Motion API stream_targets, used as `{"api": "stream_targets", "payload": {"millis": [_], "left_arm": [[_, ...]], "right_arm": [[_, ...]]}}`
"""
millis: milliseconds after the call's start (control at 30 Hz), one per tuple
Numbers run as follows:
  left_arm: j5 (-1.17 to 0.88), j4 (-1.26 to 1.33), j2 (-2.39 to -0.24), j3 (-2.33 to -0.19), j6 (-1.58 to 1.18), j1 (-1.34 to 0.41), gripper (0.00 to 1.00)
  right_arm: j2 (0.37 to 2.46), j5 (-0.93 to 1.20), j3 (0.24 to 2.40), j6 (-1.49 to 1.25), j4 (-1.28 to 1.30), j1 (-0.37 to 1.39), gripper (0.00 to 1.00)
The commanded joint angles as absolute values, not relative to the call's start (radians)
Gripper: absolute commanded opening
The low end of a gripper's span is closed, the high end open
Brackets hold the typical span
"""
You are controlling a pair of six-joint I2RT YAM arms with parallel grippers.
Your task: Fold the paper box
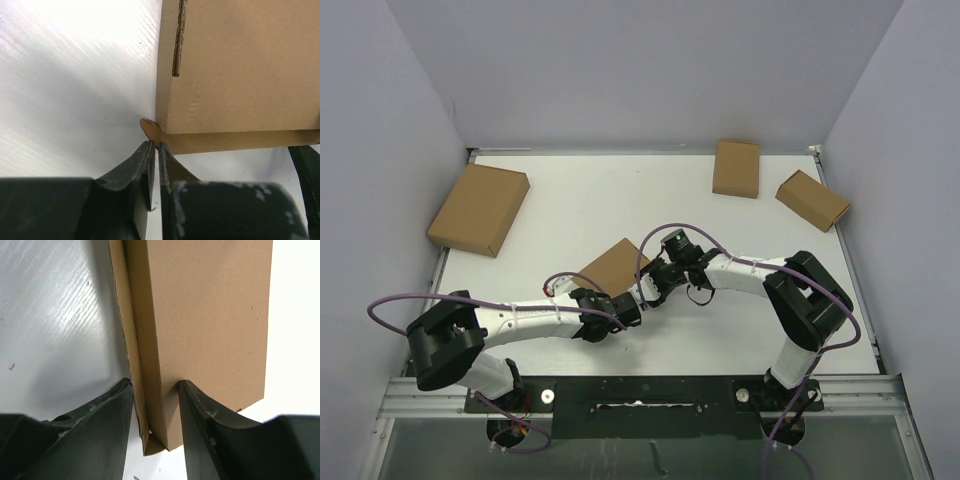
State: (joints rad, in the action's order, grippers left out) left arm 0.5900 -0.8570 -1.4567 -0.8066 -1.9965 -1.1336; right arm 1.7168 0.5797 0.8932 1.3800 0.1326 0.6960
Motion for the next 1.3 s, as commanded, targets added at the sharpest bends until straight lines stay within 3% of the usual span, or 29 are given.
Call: {"api": "stream_targets", "payload": {"millis": [0,1267], "left_arm": [[0.607,-0.875,-1.471,-0.816,-2.001,-1.138,0.05],[0.527,-0.696,-1.492,-0.813,-1.807,-1.102,0.01]], "right_arm": [[1.754,0.589,0.896,1.367,0.223,0.712,0.40],[1.759,0.591,0.893,1.369,0.222,0.718,0.41]]}}
